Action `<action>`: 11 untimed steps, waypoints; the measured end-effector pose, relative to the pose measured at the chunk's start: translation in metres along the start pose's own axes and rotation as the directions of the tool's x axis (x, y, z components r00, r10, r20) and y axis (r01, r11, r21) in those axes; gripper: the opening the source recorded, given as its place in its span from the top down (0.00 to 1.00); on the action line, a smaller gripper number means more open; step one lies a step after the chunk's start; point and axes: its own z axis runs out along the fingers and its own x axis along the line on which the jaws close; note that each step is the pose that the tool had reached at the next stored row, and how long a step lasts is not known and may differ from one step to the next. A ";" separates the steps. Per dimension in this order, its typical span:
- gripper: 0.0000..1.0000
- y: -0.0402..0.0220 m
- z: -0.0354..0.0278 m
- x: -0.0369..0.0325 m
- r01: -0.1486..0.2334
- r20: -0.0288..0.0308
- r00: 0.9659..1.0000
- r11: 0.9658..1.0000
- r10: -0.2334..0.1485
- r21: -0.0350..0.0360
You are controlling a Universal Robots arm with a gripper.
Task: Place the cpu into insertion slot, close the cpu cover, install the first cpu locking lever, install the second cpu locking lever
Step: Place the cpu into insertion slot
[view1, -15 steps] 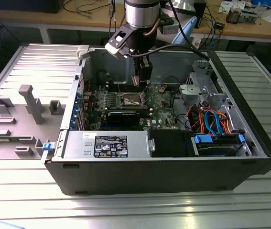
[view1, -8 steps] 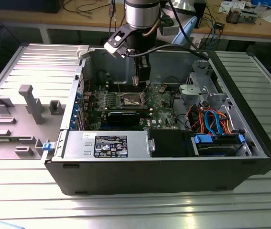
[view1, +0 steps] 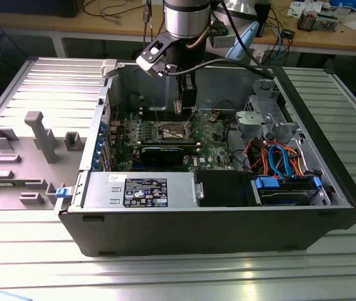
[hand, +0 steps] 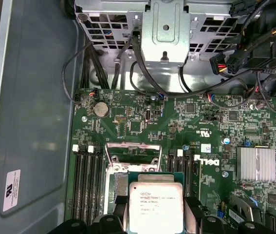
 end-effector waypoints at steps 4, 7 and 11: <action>0.45 0.0000 0.0006 0.0001 0.000 0.000 1.000 1.000 0.000 0.000; 0.45 -0.0002 0.0024 0.0000 0.000 0.000 1.000 1.000 0.000 0.000; 0.45 -0.0005 0.0049 0.0000 0.000 0.000 1.000 1.000 0.000 0.000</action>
